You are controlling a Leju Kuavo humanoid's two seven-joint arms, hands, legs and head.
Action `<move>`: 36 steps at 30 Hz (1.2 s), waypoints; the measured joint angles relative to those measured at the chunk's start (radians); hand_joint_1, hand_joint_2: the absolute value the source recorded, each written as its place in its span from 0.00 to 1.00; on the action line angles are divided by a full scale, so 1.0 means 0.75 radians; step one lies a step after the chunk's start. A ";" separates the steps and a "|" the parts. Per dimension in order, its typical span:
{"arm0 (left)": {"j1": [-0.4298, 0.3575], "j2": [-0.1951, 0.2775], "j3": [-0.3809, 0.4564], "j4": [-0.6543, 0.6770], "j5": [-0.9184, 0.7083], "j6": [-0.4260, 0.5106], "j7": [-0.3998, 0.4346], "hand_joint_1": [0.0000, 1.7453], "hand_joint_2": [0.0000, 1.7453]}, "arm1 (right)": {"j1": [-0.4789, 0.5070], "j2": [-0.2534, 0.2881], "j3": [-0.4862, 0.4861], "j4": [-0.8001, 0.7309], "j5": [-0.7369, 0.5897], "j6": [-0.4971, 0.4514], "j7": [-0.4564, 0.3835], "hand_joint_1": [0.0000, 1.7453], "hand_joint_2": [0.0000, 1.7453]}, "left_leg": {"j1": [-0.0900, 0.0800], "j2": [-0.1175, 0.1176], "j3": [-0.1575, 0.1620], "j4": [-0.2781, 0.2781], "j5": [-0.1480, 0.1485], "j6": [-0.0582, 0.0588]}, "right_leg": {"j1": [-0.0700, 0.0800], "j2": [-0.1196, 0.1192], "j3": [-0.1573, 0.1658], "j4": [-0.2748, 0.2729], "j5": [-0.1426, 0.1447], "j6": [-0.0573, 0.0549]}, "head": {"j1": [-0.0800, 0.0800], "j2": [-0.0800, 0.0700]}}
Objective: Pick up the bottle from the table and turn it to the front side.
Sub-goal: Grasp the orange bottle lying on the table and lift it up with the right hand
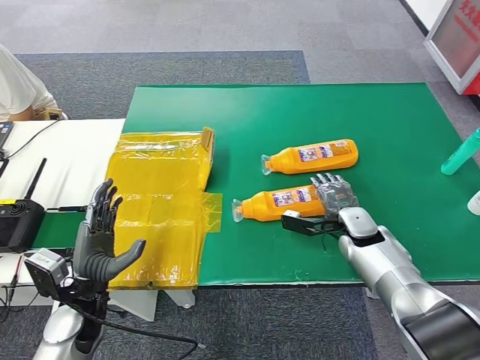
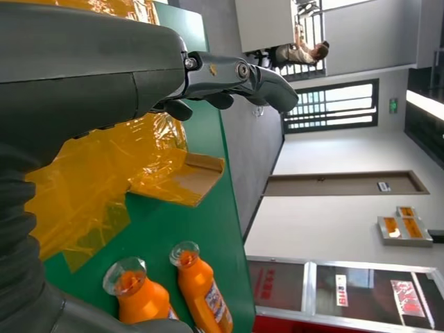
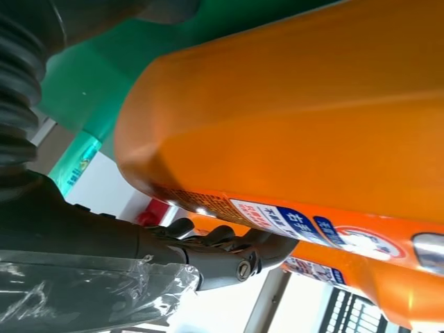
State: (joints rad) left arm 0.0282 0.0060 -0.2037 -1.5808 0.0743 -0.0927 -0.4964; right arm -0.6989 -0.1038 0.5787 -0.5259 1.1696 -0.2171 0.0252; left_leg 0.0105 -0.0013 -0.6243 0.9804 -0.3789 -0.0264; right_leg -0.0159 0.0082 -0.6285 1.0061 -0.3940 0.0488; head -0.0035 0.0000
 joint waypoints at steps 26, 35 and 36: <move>-0.013 0.000 0.003 0.001 0.028 -0.024 -0.046 0.00 1.00 | -0.120 0.027 0.108 0.118 -0.212 0.089 -0.296 1.00 1.00 | 0.000 0.000 0.000 0.000 0.001 -0.001 | 0.000 0.000 -0.001 0.000 0.001 0.000 | 0.000 0.000; -0.019 0.010 0.003 0.001 0.035 -0.015 -0.059 0.00 1.00 | 0.010 0.022 -0.146 -0.137 -0.874 0.211 -0.680 1.00 1.00 | 0.000 0.000 0.000 0.000 0.001 -0.001 | 0.000 0.000 -0.002 0.000 0.001 -0.001 | 0.000 0.000; -0.022 0.013 0.003 0.001 0.037 -0.012 -0.060 0.00 1.00 | 0.028 0.022 -0.172 -0.173 -0.923 0.234 -0.696 1.00 1.00 | 0.000 0.000 -0.001 0.000 0.001 -0.001 | 0.000 0.000 -0.002 0.000 0.001 -0.001 | 0.000 0.000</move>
State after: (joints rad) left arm 0.0120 0.0156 -0.2017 -1.5799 0.1020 -0.1018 -0.5415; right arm -0.6779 -0.0871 0.4494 -0.6558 0.4773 -0.0417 -0.4968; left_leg 0.0105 -0.0013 -0.6247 0.9804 -0.3784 -0.0271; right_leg -0.0159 0.0082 -0.6297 1.0061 -0.3933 0.0483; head -0.0037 0.0000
